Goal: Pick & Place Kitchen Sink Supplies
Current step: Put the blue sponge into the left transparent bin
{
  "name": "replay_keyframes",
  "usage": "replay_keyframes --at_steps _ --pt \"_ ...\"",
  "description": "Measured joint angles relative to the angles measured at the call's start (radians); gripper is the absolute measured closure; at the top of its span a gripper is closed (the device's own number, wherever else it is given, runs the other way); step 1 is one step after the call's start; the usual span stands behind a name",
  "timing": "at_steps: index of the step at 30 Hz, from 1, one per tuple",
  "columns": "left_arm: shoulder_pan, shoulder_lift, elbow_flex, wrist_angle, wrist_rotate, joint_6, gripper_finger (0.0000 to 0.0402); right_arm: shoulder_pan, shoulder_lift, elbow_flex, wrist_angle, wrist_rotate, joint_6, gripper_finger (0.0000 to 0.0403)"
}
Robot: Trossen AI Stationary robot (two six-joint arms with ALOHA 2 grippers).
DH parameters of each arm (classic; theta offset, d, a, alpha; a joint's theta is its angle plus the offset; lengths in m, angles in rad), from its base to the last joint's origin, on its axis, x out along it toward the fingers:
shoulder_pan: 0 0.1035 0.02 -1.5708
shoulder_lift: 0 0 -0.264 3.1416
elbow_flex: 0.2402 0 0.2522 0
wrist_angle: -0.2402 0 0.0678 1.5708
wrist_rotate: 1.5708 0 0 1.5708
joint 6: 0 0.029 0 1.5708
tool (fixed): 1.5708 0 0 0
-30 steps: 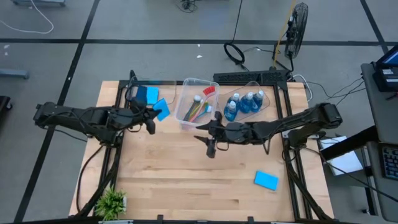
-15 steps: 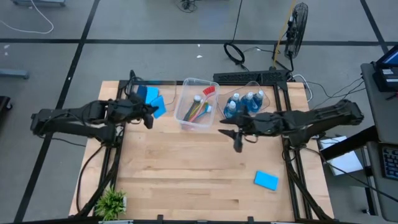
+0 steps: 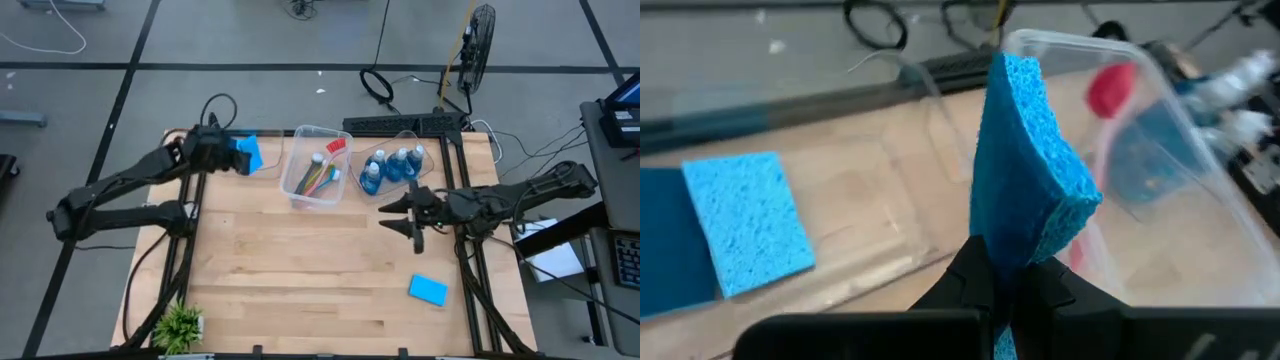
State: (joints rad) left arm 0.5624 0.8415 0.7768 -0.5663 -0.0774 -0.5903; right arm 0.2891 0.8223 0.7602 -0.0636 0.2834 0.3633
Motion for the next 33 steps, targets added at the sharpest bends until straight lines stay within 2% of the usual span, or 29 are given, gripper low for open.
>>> replay_keyframes --at_steps 8,13,19,24,33 --pt "0.220 0.276 0.145 -0.024 0.197 0.059 0.0394 0.041 -0.175 -0.216 0.220 -0.001 -0.069 0.0241" --pt "0.306 0.463 0.308 -0.133 0.210 0.129 0.0394 0.041 -0.244 -0.270 0.242 -0.001 -0.069 0.0243" --pt "0.361 0.654 0.467 -0.281 0.215 0.193 0.0394 0.040 -0.265 -0.273 0.244 -0.001 -0.111 0.0243" --pt "0.369 0.732 0.491 -0.304 0.237 0.195 0.0394 0.040 -0.264 -0.273 0.241 -0.001 -0.116 0.0241" --pt "0.373 0.800 0.491 -0.337 0.245 0.194 0.0394 0.040 -0.264 -0.273 0.238 -0.001 -0.118 0.0242"
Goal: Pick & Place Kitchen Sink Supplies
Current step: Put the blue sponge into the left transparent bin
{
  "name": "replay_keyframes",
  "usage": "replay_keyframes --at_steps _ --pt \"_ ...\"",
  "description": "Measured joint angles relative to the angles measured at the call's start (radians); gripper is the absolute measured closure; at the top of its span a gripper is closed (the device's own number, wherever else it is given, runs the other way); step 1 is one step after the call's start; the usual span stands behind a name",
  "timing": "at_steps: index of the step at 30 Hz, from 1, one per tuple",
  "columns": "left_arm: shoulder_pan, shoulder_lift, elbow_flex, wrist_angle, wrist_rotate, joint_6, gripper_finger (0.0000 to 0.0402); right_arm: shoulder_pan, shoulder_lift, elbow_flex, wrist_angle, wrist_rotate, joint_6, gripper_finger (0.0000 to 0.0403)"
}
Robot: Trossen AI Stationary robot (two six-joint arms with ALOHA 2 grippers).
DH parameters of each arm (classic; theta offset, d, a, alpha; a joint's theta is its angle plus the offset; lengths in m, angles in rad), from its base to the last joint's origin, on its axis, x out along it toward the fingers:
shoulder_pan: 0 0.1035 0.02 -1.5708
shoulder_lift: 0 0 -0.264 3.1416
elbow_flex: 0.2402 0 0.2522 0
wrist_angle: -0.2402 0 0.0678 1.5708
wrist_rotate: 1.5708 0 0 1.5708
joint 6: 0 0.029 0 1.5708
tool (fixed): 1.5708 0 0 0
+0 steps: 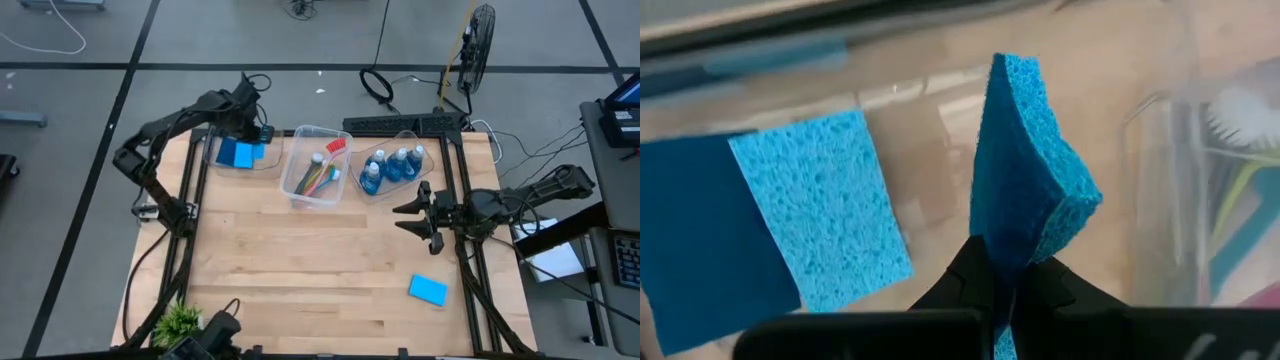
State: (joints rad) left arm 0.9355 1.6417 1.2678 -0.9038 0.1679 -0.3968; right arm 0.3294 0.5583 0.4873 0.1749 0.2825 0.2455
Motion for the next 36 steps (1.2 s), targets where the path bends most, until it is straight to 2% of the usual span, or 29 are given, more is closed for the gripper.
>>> replay_keyframes --at_steps 29,36 --pt "-0.002 0.126 -0.002 -0.011 0.005 -0.002 0.0393 0.000 0.000 0.000 -0.002 0.000 0.000 0.0243" --pt "-0.001 0.127 -0.002 -0.010 -0.082 0.005 0.0344 0.000 0.000 0.000 -0.001 0.000 0.000 0.0241"
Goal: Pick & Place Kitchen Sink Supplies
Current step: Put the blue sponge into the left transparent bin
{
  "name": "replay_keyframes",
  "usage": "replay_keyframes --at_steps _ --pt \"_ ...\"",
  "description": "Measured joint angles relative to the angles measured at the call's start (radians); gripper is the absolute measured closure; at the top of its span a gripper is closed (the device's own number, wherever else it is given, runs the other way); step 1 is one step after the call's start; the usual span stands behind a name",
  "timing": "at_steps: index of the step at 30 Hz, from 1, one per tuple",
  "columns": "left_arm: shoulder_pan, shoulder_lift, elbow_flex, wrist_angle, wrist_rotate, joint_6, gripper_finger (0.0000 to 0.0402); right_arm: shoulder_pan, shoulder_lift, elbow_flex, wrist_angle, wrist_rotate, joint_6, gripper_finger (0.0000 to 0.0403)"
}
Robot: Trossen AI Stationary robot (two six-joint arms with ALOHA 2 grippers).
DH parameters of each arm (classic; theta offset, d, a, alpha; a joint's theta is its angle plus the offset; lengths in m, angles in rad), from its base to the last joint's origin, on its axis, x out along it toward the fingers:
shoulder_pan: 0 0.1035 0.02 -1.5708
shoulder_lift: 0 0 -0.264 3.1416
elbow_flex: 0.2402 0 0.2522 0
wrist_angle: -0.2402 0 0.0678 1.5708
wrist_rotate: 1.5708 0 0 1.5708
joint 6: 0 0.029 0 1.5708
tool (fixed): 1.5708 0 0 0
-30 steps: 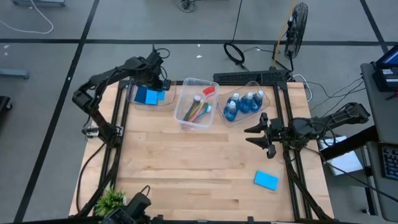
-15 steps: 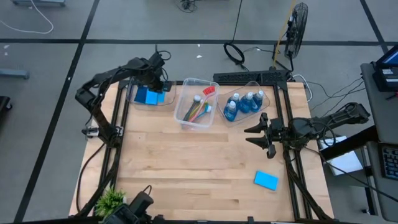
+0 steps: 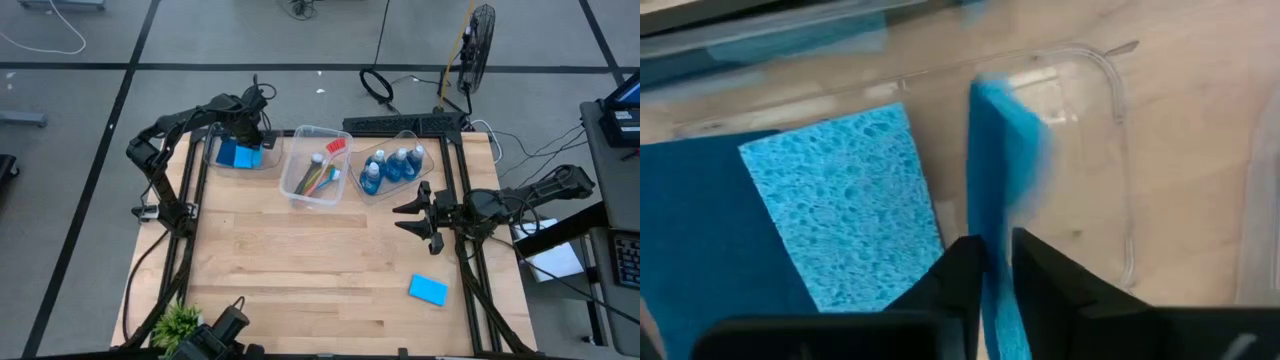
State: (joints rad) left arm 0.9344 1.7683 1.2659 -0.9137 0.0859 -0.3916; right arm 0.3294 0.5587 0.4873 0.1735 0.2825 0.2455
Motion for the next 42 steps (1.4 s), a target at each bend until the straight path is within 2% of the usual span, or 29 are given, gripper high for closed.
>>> replay_keyframes --at_steps 15,21,29,33,42 --pt "0.008 0.000 0.000 -0.037 -0.001 0.055 0.0220 0.000 0.000 0.000 0.000 0.000 0.000 0.0243" --pt "0.009 -0.015 0.000 -0.095 -0.076 0.057 0.0188 0.000 0.000 0.000 0.001 0.000 0.000 0.0241" --pt "0.009 -0.103 0.000 -0.110 -0.156 0.057 0.0203 0.000 0.000 0.000 0.001 0.000 0.000 0.0241" --pt "0.009 -0.163 0.000 -0.110 -0.161 0.057 0.0218 0.000 0.000 0.000 0.003 0.001 0.003 0.0242" --pt "-0.029 -0.343 0.000 -0.110 -0.034 0.119 0.0241 0.000 0.000 0.000 0.003 0.002 0.003 0.0241"
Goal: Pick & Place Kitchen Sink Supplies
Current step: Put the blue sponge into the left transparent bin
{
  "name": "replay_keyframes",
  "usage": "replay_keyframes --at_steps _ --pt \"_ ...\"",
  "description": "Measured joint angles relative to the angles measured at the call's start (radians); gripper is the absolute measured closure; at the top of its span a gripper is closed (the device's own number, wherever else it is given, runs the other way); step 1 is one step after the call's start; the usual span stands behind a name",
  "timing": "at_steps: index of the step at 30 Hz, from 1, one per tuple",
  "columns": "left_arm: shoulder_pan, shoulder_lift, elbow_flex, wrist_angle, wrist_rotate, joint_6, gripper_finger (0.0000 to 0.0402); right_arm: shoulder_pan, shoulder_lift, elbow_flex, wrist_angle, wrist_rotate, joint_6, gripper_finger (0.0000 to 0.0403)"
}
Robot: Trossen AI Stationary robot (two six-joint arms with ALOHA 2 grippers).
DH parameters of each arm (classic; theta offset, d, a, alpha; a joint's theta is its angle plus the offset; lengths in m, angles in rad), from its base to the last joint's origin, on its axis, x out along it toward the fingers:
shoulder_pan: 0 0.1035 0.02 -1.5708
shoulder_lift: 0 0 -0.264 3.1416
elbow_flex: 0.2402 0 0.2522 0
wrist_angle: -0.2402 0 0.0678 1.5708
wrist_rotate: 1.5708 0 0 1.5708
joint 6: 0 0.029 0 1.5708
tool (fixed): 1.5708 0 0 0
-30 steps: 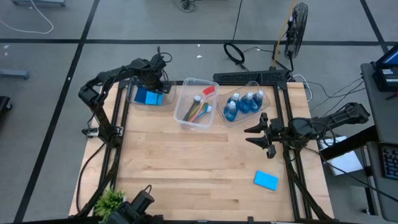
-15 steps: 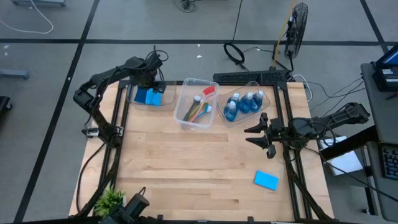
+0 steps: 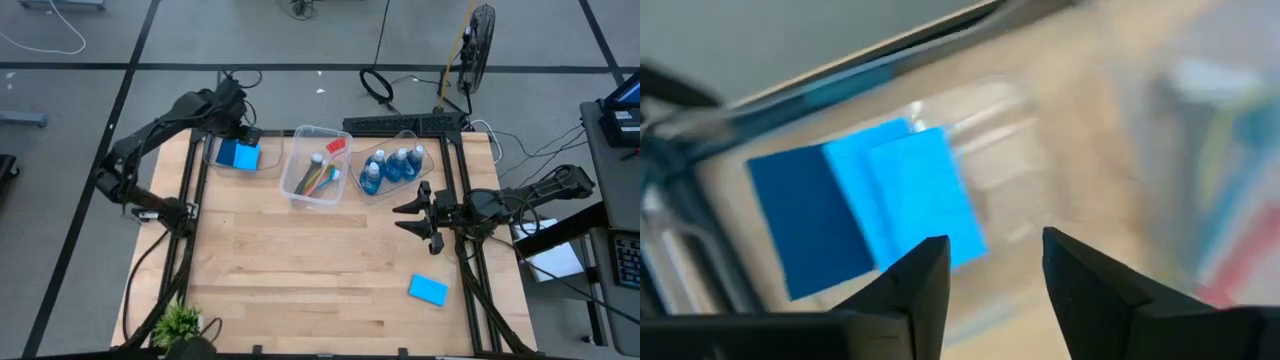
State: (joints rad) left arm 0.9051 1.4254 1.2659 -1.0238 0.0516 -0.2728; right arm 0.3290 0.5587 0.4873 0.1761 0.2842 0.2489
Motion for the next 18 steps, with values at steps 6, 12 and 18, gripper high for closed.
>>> replay_keyframes --at_steps 6,12,18 --pt "-0.091 -0.140 0.000 0.008 0.062 0.082 0.0259 0.000 0.000 0.000 0.000 0.001 0.000 0.0242" --pt "-0.238 -0.278 0.000 0.036 0.079 0.072 0.0278 0.000 0.000 0.000 0.000 0.002 0.000 0.0243" --pt "-0.426 -0.433 -0.047 0.182 0.079 0.033 0.0297 0.000 0.000 0.000 0.021 0.029 0.000 0.0245"
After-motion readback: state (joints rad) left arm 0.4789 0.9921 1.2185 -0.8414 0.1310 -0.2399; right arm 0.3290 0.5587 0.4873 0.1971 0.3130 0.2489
